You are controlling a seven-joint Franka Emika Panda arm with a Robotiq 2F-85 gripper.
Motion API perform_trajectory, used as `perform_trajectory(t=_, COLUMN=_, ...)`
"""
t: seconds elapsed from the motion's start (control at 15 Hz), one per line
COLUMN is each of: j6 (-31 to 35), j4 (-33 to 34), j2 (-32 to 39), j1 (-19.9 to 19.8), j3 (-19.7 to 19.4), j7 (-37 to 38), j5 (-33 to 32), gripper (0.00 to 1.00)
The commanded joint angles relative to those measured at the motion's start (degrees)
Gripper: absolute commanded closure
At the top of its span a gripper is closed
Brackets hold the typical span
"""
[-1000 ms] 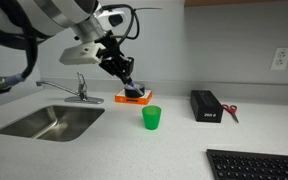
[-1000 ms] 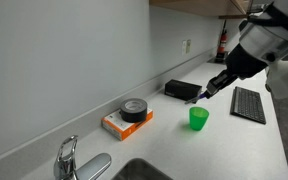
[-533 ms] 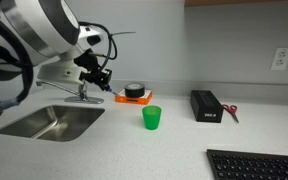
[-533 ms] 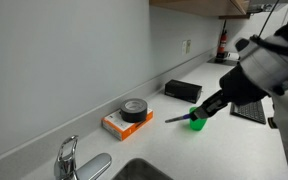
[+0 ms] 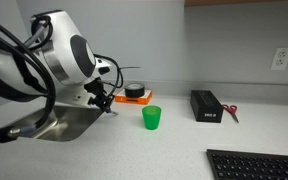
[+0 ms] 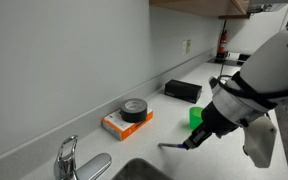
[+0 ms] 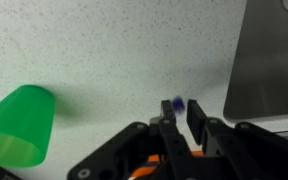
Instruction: Remove the blue pen from the green cup and put it on the countertop
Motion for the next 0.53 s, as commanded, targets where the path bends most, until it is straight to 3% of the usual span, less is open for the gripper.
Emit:
perform_trajectory(t=0.0, j6=-1.0, j4=3.1, j2=5.6, j1=0.6, j3=0.5, j7=-4.6, j5=6.1, gripper=0.46)
perform_trajectory(t=0.33, j6=-2.8, j4=4.8, j2=8.2, j1=-1.8, j3=4.5, j7=-11.1, j5=15.2, gripper=0.06)
perform_trajectory(t=0.4, j6=-3.5, j4=4.9, j2=7.8, j1=4.8, j3=-0.9, j7=-16.1, j5=21.7, gripper=0.02)
perform_trajectory(t=0.47, j6=-4.6, j4=5.3, j2=7.5, j1=5.2, j3=-0.9, j7=-18.1, j5=24.5, gripper=0.00)
